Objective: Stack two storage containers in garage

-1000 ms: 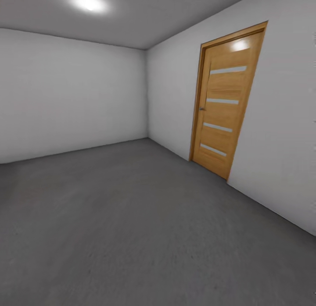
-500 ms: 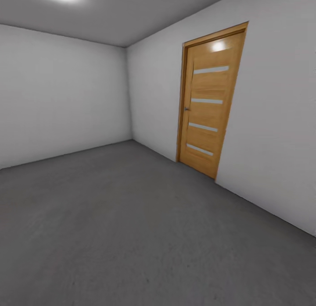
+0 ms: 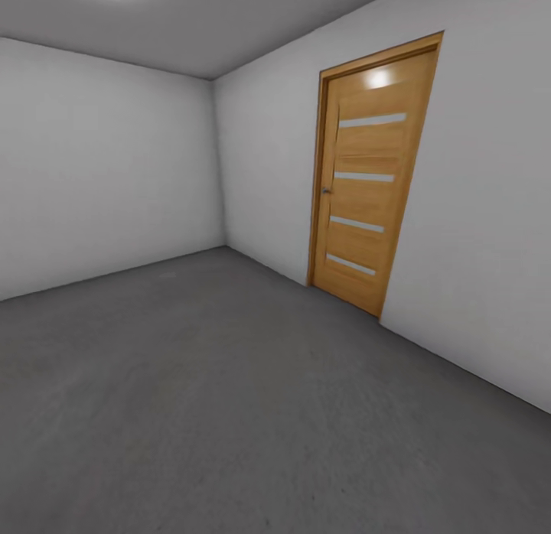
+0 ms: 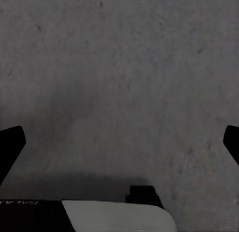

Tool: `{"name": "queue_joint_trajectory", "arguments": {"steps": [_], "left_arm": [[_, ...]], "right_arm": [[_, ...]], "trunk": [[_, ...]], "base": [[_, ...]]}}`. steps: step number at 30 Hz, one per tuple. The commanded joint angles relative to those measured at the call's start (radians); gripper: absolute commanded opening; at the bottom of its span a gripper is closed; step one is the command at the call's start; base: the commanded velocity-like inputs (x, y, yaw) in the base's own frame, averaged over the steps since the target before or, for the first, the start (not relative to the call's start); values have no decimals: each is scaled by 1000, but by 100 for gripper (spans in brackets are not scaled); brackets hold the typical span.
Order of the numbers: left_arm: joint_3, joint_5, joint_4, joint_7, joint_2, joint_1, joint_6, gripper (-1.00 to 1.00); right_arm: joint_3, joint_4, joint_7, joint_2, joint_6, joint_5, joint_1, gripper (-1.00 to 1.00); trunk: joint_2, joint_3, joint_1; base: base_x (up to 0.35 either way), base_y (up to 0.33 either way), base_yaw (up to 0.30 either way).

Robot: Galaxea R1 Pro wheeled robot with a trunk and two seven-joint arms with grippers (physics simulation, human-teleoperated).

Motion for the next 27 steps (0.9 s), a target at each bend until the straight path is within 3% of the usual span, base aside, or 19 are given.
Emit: {"name": "queue_joint_trajectory", "arguments": {"steps": [1, 5, 8, 14, 18, 22, 27], "left_arm": [[-1, 4, -3, 0, 0, 0, 6, 100], [-1, 3, -2, 0, 0, 0, 5, 100], [-1, 3, -2, 1, 0, 0, 5, 100], [-1, 3, -4, 8, 1, 0, 5, 100], [-1, 3, -4, 11, 1, 0, 5, 100], [-1, 3, -4, 11, 0, 0, 5, 100], [-1, 4, -4, 11, -1, 0, 5, 100]], "right_arm": [[0, 64, 0, -3, -86, 1, 0, 100], [1, 254, -3, -21, -374, 0, 4, 100], [1, 291, -3, -32, -482, -2, 37, 100], [-1, 307, -4, -43, -581, -10, 113, 100], [-1, 309, -7, -46, -693, -70, 166, 100], [-1, 309, -6, -46, -693, -143, 199, 100], [-1, 308, -5, -46, -693, -165, 207, 100]], "trunk": [[0, -1, 1], [0, -1, 1], [0, -1, 1], [0, -1, 1], [0, -1, 1], [0, -1, 1], [0, -1, 1]], "base": [[290, 210, 0], [290, 210, 0], [290, 209, 0], [290, 208, 0], [290, 205, 0], [290, 203, 0], [290, 202, 0]]}}
